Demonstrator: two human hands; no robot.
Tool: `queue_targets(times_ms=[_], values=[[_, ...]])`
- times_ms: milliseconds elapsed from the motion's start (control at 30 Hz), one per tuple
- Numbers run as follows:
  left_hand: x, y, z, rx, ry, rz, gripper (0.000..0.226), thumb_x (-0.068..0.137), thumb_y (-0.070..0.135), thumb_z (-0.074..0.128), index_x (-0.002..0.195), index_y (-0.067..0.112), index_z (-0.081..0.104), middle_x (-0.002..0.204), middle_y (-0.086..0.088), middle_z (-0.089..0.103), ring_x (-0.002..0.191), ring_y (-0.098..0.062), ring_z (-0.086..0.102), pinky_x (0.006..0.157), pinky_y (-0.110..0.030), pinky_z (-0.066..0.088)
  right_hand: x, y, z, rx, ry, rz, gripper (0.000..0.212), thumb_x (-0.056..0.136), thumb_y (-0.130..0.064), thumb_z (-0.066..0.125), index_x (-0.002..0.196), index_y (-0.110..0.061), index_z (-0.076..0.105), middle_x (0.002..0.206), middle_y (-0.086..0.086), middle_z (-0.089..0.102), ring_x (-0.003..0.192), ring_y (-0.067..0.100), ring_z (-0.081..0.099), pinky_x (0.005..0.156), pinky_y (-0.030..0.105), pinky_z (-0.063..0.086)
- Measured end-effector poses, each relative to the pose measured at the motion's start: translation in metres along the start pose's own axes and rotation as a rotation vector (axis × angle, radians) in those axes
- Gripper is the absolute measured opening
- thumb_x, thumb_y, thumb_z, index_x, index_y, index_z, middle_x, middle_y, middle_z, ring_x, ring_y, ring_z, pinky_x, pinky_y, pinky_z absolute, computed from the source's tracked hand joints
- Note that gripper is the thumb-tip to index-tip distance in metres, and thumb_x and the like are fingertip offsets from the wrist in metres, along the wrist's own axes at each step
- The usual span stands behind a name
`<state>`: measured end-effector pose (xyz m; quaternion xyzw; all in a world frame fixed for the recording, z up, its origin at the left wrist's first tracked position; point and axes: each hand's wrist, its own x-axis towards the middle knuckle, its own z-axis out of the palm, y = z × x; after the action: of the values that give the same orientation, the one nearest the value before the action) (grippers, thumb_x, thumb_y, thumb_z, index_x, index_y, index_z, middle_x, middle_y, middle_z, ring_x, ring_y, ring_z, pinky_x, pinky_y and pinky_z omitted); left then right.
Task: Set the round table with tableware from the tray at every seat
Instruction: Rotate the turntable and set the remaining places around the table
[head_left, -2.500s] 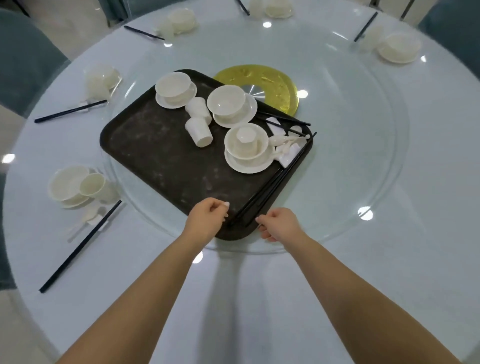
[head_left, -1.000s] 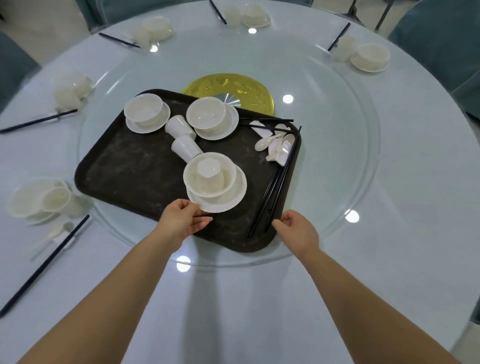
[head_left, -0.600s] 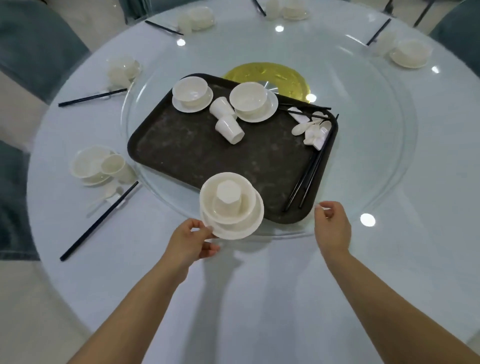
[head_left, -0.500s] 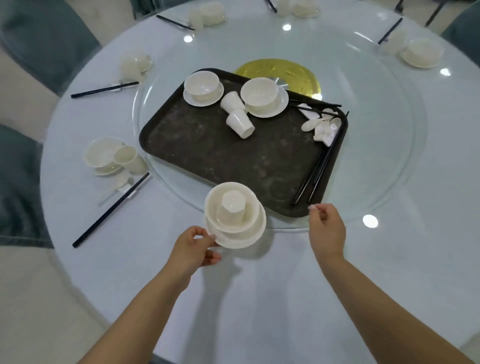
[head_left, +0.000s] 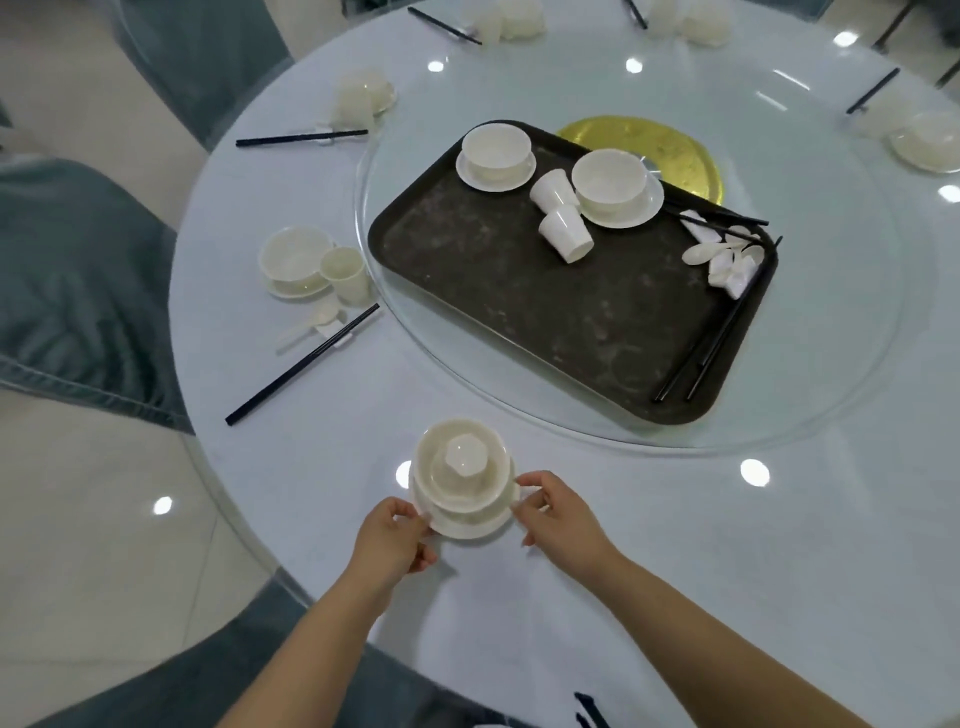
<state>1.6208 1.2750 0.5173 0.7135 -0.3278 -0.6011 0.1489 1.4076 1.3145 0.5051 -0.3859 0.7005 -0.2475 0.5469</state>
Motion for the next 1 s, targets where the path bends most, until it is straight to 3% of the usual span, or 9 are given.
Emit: queue_targets(times_ms=[133,267,367,500,633,767,867,1000], values=[[0.010,-0.008,-0.002,-0.026,0.089,-0.005,0.014,0.096,0.018,0.059,0.090,0.006,0.055,0.069,-0.013,0.065,0.056,-0.020,0.058,0.051,-0.028,0.049,0.003,0.004,0.001,-0.011,0.042,0.007,0.015,0.089,-0.030,0.061,0.099,-0.041,0.055,0.091,0.002,0.064,0.060,0.010,0.066,0.072,0.036,0.059],[0.015,-0.007,-0.002,-0.029,0.158,0.038,0.010,0.094,0.017,0.061,0.090,0.008,0.063,0.074,-0.010,0.070,0.055,-0.018,0.060,0.052,-0.027,0.050,0.008,-0.003,-0.006,-0.098,0.076,-0.013,0.016,0.092,-0.029,0.059,0.106,-0.033,0.056,0.091,0.000,0.064,0.061,0.009,0.066,0.071,0.030,0.056],[0.014,-0.006,-0.003,-0.020,0.137,0.082,0.009,0.092,0.011,0.061,0.086,0.008,0.066,0.068,-0.005,0.070,0.051,-0.016,0.057,0.053,-0.030,0.052,0.015,-0.018,-0.005,-0.218,0.088,-0.065,0.025,0.092,-0.033,0.058,0.117,-0.031,0.055,0.091,-0.009,0.061,0.075,0.009,0.065,0.069,0.022,0.049],[0.008,-0.007,-0.006,0.045,0.142,0.103,0.012,0.090,0.011,0.061,0.102,0.013,0.063,0.084,-0.007,0.068,0.072,-0.024,0.065,0.081,-0.047,0.058,0.023,-0.044,0.007,-0.363,0.096,-0.196,0.040,0.088,-0.038,0.061,0.127,-0.032,0.051,0.111,-0.014,0.054,0.085,0.006,0.056,0.071,0.020,0.038],[0.001,-0.002,-0.007,0.033,0.138,0.138,0.022,0.091,0.010,0.059,0.111,0.020,0.059,0.088,-0.005,0.067,0.082,-0.025,0.067,0.086,-0.048,0.056,0.034,-0.068,0.023,-0.568,0.062,-0.293,0.057,0.083,-0.039,0.064,0.135,-0.029,0.043,0.131,-0.007,0.042,0.101,0.018,0.059,0.074,0.029,0.042],[-0.004,0.001,-0.005,-0.054,0.104,0.149,0.025,0.093,0.010,0.059,0.115,0.020,0.058,0.090,-0.004,0.065,0.076,-0.022,0.067,0.086,-0.042,0.057,0.043,-0.079,0.038,-0.745,0.015,-0.296,0.063,0.083,-0.038,0.061,0.141,-0.029,0.037,0.135,-0.002,0.038,0.104,0.023,0.057,0.076,0.032,0.047],[-0.006,0.001,-0.005,-0.076,0.065,0.157,0.025,0.094,0.012,0.059,0.115,0.025,0.059,0.095,-0.007,0.068,0.077,-0.022,0.067,0.077,-0.032,0.057,0.045,-0.081,0.043,-0.777,0.035,-0.252,0.058,0.085,-0.033,0.059,0.139,-0.028,0.039,0.132,0.002,0.041,0.102,0.026,0.058,0.077,0.035,0.050],[-0.008,-0.001,-0.005,-0.057,0.061,0.165,0.015,0.094,0.022,0.060,0.107,0.025,0.066,0.091,0.001,0.071,0.079,-0.017,0.069,0.062,-0.018,0.052,0.040,-0.079,0.036,-0.562,0.105,-0.235,0.049,0.080,-0.038,0.065,0.124,-0.028,0.045,0.120,-0.006,0.050,0.093,0.021,0.060,0.071,0.032,0.046]])
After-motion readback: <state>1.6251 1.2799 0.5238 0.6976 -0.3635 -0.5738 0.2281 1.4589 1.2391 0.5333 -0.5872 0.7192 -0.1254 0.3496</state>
